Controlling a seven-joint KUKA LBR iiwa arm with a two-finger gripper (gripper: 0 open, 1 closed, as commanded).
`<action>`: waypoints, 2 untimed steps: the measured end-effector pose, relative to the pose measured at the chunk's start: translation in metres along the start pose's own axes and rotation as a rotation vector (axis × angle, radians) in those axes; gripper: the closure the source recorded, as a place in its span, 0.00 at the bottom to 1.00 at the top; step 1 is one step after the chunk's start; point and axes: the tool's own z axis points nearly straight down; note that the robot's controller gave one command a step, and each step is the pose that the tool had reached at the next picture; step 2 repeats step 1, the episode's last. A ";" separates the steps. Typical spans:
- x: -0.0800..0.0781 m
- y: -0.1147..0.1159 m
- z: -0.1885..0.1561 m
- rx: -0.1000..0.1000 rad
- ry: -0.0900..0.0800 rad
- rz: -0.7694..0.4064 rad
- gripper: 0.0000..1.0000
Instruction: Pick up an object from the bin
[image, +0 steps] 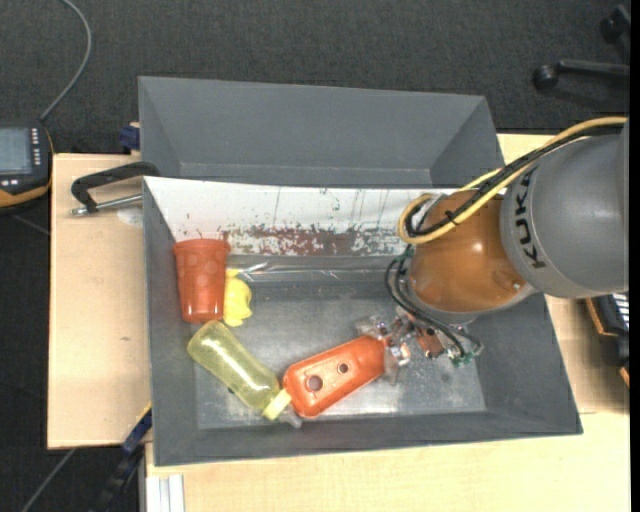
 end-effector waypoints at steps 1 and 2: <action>-0.004 0.022 -0.146 0.001 -0.006 0.005 1.00; -0.004 0.022 -0.146 0.001 -0.006 0.005 1.00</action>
Offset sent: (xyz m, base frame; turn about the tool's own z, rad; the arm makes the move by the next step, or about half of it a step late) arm 0.0000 0.0000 0.0000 0.0000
